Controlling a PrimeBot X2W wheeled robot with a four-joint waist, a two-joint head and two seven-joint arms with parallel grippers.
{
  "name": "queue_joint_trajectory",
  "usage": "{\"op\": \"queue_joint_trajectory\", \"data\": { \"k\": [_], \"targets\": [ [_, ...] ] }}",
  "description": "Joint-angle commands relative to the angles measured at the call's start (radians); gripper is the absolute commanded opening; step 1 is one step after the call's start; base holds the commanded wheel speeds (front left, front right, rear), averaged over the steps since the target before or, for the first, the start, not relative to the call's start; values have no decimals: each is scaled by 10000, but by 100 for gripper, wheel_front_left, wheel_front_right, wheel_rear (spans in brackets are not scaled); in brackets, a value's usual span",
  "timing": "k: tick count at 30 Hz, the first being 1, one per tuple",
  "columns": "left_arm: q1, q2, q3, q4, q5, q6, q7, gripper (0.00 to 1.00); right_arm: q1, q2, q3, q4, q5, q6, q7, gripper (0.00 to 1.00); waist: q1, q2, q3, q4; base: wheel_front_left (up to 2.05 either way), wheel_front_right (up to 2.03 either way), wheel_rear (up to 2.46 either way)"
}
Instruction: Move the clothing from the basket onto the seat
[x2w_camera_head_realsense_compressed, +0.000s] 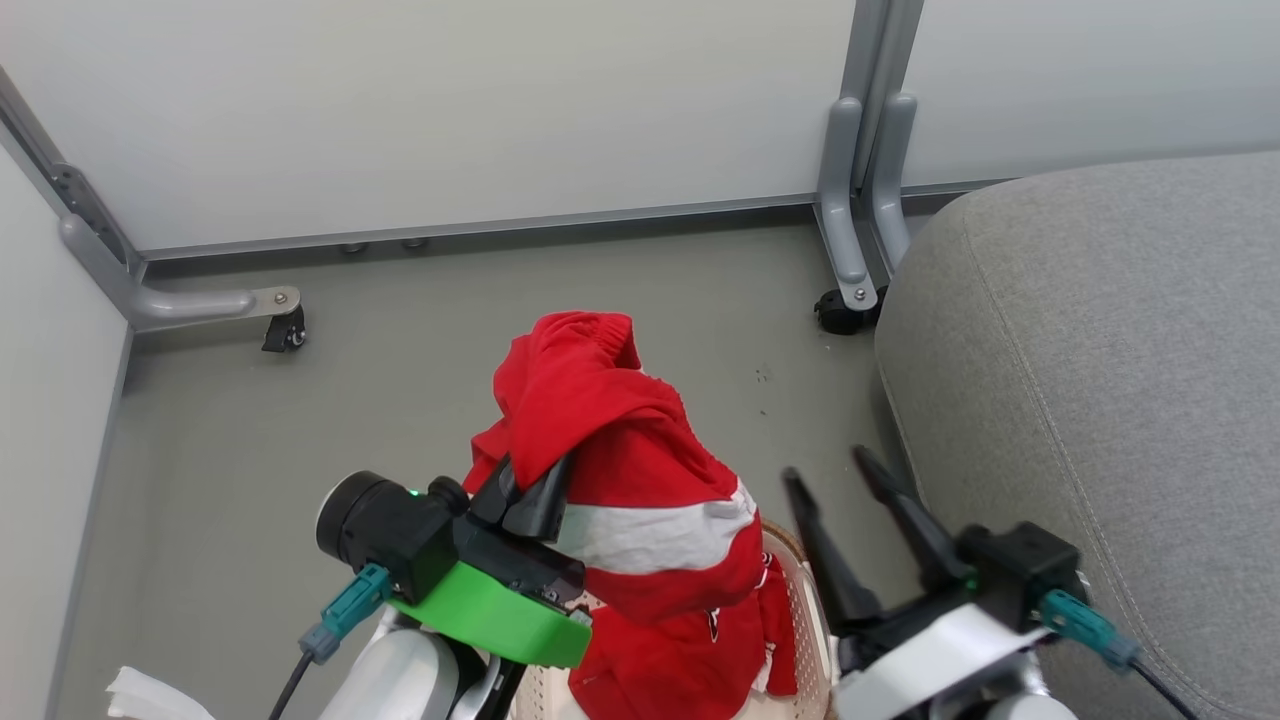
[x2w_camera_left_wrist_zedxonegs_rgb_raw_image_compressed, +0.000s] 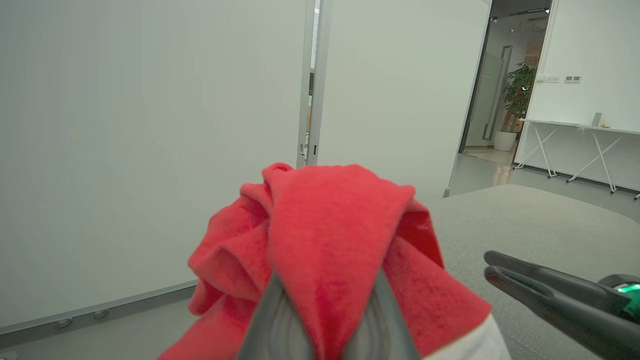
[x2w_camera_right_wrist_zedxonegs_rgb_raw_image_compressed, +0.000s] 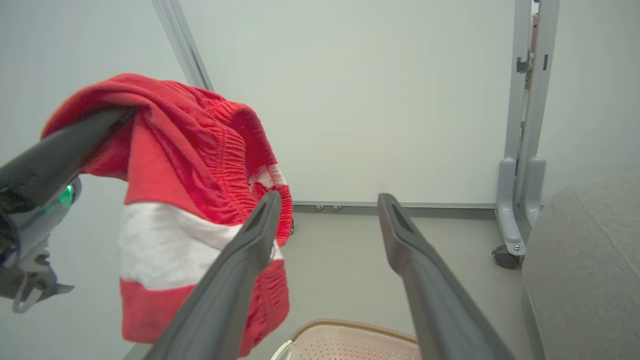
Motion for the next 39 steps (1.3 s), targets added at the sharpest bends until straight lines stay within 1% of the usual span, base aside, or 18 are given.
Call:
{"op": "queue_joint_trajectory", "data": {
  "k": [1,4,8,14,17,23,24,25,26,27,39],
  "targets": [
    [-141,49,-10,-40,46,-54,7,0,-278,-30,331,-81,143,1,-35,100,1,0,16,22,0,0,0],
    [-231,51,-81,-76,93,-63,6,0,-808,-83,1253,-146,489,1,-10,100,1,0,30,93,0,0,0],
    [-284,19,-225,-83,159,-71,5,0,-1343,-209,2053,46,817,1,97,100,1,0,31,193,0,0,0],
    [-355,-14,-414,-121,175,-88,5,0,-2020,-401,2632,754,691,1,359,100,1,0,53,280,0,0,0],
    [-382,-24,-523,-149,156,-101,11,0,-2321,-417,2817,1148,534,1,587,100,1,0,50,283,0,0,0],
    [-394,8,-631,-200,86,-114,18,0,-2801,-375,3227,1772,614,1,968,100,1,0,47,285,0,0,0],
    [-389,15,-652,-212,64,-118,18,0,-2850,-357,3278,1854,680,1,1032,69,1,0,46,284,0,0,0],
    [-388,24,-660,-217,48,-121,18,0,-2894,-352,3307,1923,687,1,1049,45,1,0,48,284,0,0,0],
    [-392,35,-676,-225,48,-121,23,0,-2947,-348,3347,1984,759,1,1068,4,1,0,51,288,0,0,0],
    [-395,37,-689,-238,42,-122,23,0,-2977,-337,3374,2036,817,1,1099,0,1,0,54,292,0,0,0],
    [-448,94,-691,-265,-49,-27,20,0,-3154,-365,3408,2247,1121,1,1058,0,1,0,145,295,0,0,0]
  ]
}}
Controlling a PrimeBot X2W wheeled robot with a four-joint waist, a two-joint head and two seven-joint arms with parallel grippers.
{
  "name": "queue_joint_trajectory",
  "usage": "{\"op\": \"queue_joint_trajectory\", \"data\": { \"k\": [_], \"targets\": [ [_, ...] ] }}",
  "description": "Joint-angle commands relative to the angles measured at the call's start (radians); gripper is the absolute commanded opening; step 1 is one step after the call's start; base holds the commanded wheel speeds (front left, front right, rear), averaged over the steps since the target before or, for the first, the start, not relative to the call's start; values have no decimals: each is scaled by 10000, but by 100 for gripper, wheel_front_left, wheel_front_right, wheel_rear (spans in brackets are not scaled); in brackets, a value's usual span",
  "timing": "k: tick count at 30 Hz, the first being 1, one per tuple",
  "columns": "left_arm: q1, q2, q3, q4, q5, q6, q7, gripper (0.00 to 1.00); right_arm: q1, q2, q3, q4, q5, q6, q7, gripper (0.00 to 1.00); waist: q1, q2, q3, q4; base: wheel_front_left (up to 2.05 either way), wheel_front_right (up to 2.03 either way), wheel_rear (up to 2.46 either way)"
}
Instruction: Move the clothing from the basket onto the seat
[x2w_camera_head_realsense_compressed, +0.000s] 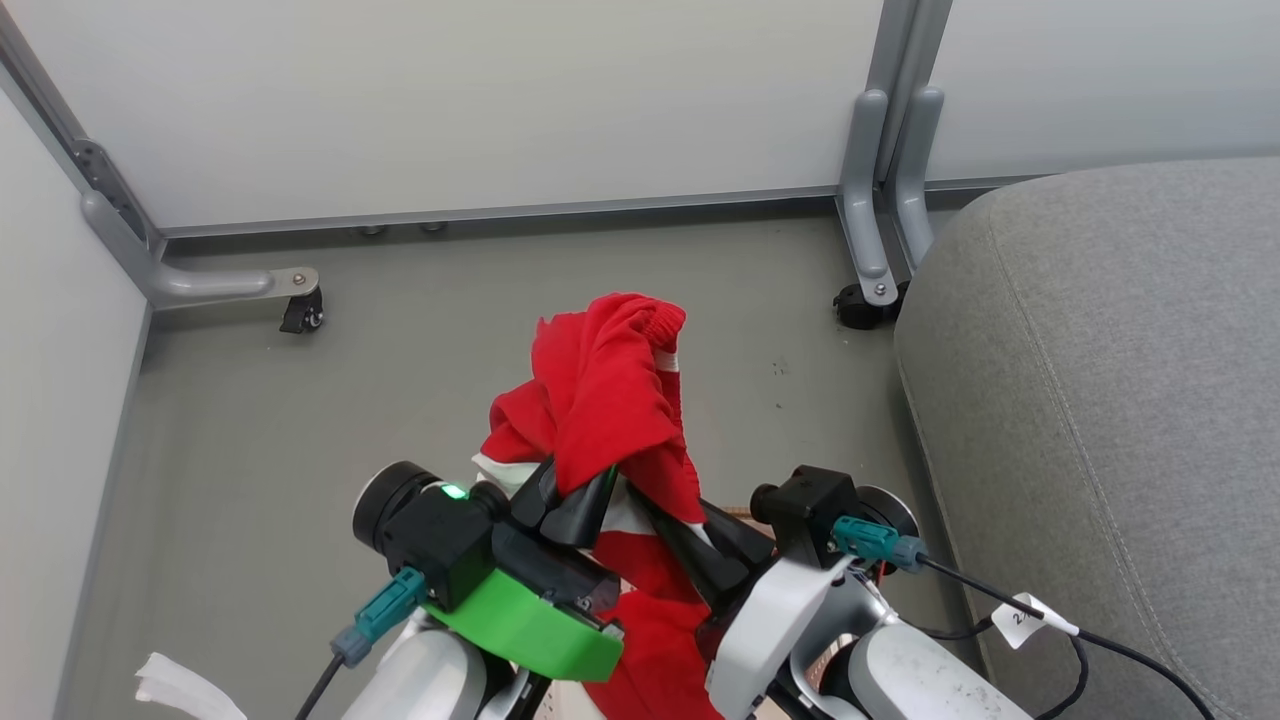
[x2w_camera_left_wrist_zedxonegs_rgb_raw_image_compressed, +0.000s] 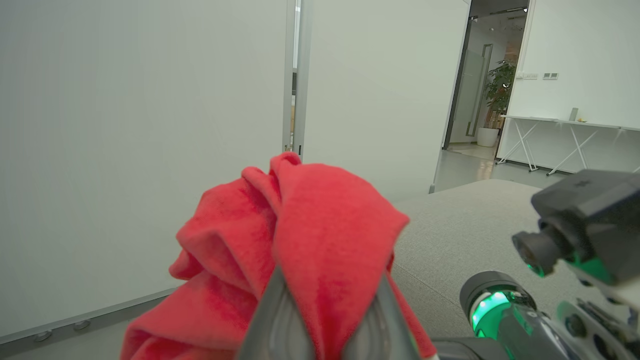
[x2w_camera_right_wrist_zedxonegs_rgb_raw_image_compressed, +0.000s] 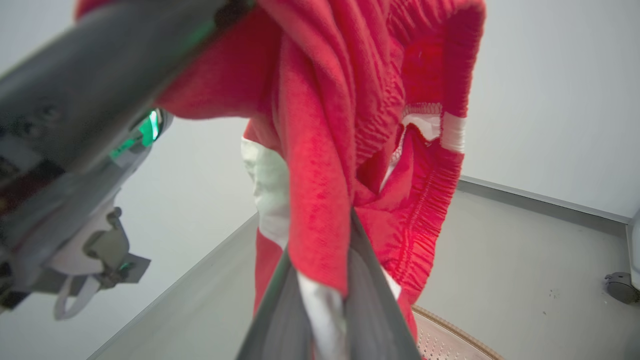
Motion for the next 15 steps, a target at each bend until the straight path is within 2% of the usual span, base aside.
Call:
{"op": "queue_joint_trajectory", "data": {
  "k": [1,5,6,8,15],
  "targets": [
    [-204,53,59,-36,-6,51,16,0,-121,-41,-9,30,41,1,-51,0,0,0,10,-3,0,0,0],
    [-227,105,83,-35,-12,90,13,0,-188,-49,-51,-5,132,1,-143,0,0,0,45,-4,0,0,0],
    [-221,100,113,-46,-11,136,13,26,-209,-53,-65,-28,160,1,-175,0,0,0,55,2,0,0,0],
    [-221,100,146,-98,-11,184,10,100,-231,-69,-106,-34,215,1,-220,0,0,0,69,17,0,0,0],
    [-13,218,147,-134,115,374,42,100,-372,-68,-268,3,248,1,-399,0,0,0,74,95,0,0,0]
  ]
}}
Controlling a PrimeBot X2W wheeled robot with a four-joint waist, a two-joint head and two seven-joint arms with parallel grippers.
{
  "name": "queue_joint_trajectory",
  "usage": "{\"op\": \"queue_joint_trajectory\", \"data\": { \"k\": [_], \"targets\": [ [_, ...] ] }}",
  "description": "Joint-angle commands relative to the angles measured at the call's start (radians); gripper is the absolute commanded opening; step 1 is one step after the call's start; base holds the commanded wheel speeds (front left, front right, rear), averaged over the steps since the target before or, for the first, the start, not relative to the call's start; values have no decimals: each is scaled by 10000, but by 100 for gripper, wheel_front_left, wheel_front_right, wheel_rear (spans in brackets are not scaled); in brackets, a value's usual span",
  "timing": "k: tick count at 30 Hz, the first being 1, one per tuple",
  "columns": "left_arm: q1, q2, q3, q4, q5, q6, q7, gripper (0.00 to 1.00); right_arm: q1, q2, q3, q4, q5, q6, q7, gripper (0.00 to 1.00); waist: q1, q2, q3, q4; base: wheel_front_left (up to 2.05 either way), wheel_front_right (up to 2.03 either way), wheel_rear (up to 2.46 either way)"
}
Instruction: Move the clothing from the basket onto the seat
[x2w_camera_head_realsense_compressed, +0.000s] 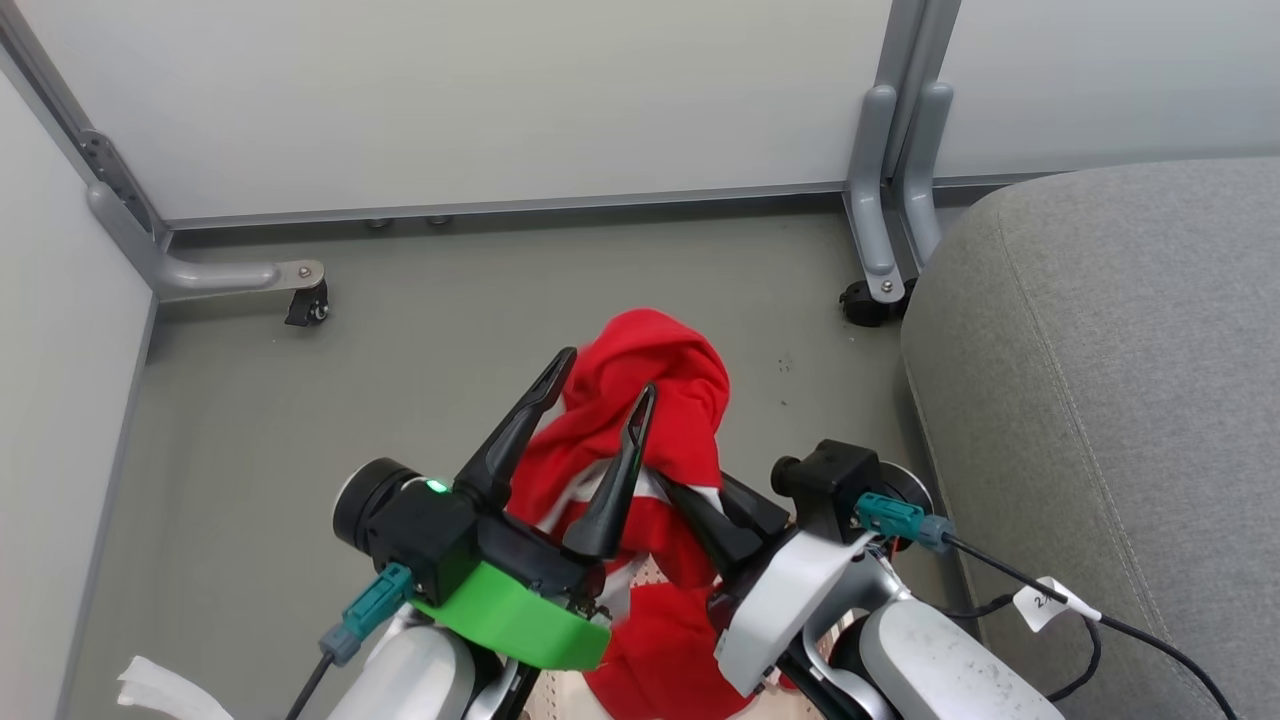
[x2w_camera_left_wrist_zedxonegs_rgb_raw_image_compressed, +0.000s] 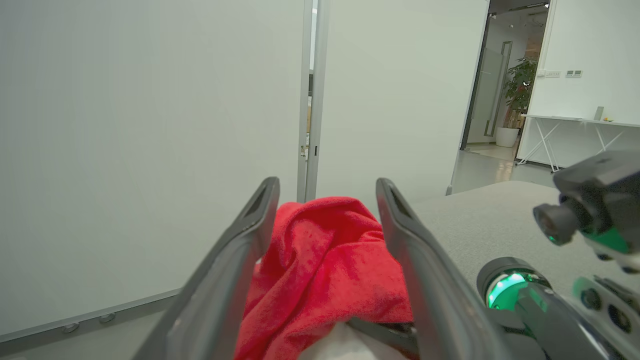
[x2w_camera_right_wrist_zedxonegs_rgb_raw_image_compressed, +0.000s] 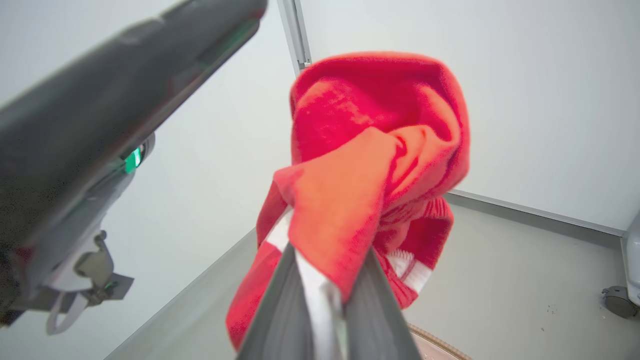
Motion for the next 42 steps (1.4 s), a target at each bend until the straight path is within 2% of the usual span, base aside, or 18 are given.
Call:
{"op": "queue_joint_trajectory", "data": {
  "k": [1,7,14,19,28,34,42],
  "targets": [
    [81,128,-11,5,151,86,18,100,-146,-22,-32,14,62,1,-101,0,0,0,6,6,0,0,0],
    [568,584,-197,38,359,238,412,100,-244,-32,-189,78,45,1,-234,0,0,0,27,43,0,0,0],
    [1285,1194,-609,-170,423,175,1111,100,-186,-85,-423,219,-47,2,-381,0,0,0,62,270,0,0,0],
    [1587,1415,-868,-358,439,108,1370,100,-32,-109,-626,342,-99,1,-411,0,0,0,27,435,0,0,0],
    [1641,1476,-981,-518,383,201,1485,100,62,-134,-827,529,-134,1,-451,0,0,0,38,403,0,0,0],
    [1547,1526,-969,-563,410,272,1441,100,64,-144,-1038,597,-178,1,-544,0,0,0,252,-26,0,0,0],
    [1150,1695,-1004,-707,584,210,1496,100,-203,-111,-1389,510,-272,1,-719,0,0,0,872,-1286,0,0,0]
  ]
}}
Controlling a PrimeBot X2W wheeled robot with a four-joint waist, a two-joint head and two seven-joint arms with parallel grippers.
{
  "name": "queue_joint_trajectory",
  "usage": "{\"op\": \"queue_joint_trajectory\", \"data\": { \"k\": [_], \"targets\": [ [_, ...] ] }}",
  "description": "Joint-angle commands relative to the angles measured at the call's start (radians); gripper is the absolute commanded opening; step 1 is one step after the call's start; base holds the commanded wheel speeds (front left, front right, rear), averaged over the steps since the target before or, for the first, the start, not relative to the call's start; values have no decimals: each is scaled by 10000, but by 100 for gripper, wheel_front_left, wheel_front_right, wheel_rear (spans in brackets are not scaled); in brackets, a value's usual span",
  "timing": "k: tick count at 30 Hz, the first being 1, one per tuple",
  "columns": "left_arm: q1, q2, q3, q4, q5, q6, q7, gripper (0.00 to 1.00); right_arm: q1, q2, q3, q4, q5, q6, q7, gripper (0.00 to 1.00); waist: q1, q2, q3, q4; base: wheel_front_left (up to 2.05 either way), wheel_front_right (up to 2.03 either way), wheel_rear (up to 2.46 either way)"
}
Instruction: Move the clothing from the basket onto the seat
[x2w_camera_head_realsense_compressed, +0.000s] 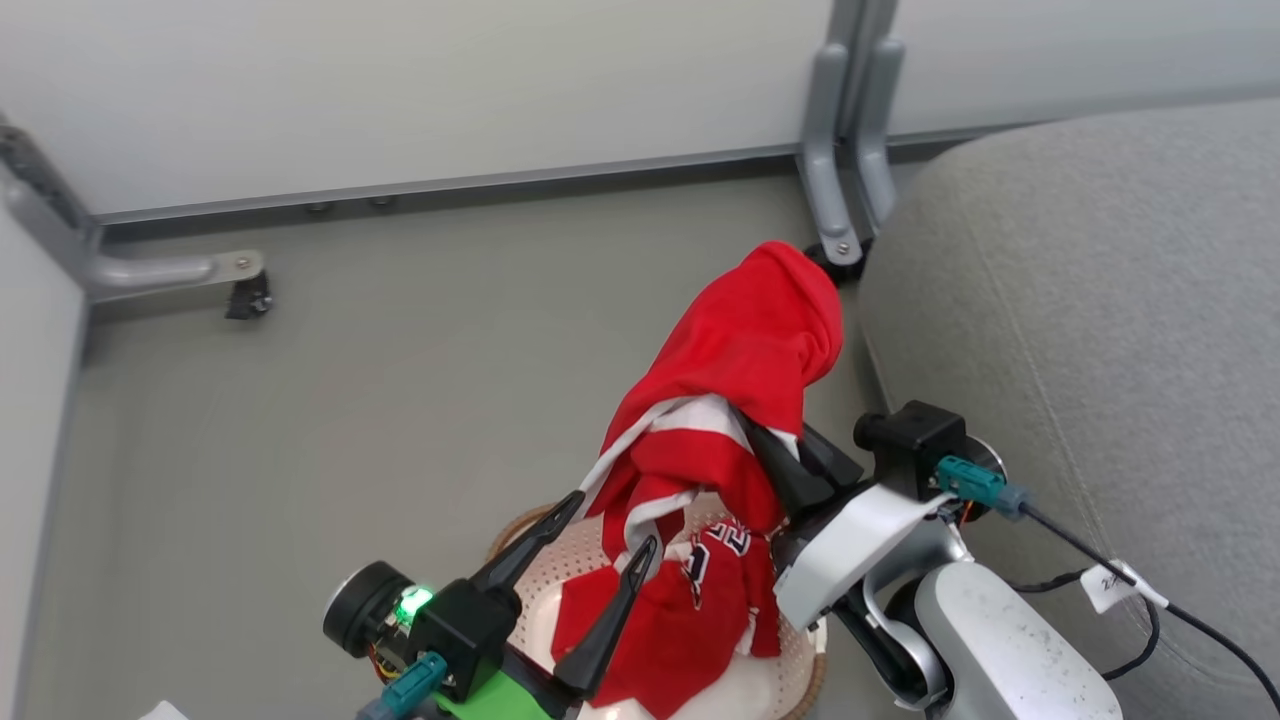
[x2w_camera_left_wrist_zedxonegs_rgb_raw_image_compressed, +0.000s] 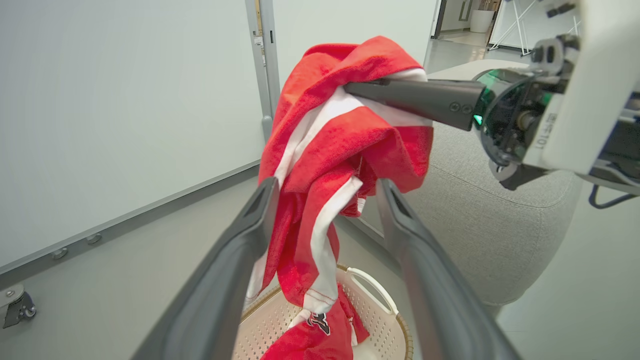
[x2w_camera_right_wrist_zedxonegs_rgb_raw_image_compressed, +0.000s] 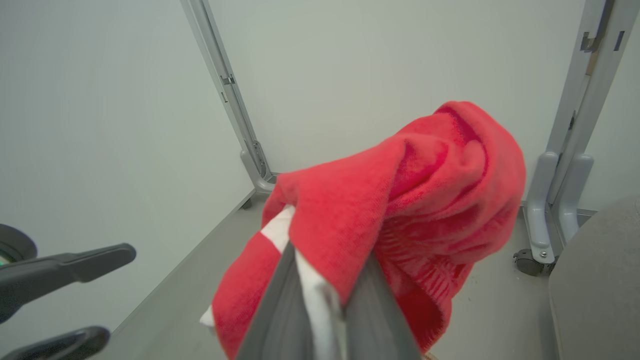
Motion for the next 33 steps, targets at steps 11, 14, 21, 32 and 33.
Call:
{"op": "queue_joint_trajectory", "data": {
  "k": [11,14,21,32,33],
  "targets": [
    [-892,436,-20,-288,340,-119,365,100,-471,173,-714,105,-130,3,-619,0,0,0,1593,-2857,0,0,0],
    [-1079,554,25,-390,387,-118,513,100,-526,216,-1035,225,-131,3,-842,0,0,0,1920,-3340,0,0,0],
    [-1517,882,151,-688,493,-74,853,100,-927,159,-2344,652,-126,3,-1398,0,0,0,2784,-4070,0,0,0],
    [-2447,1255,522,-1150,796,34,1179,100,-2979,-739,-5275,1550,218,3,-1860,0,0,0,4495,-3738,0,0,0],
    [-2551,1269,556,-1202,838,30,1169,100,-3187,-848,-5480,1618,244,3,-1878,0,0,0,4665,-3671,0,0,0]
  ]
}}
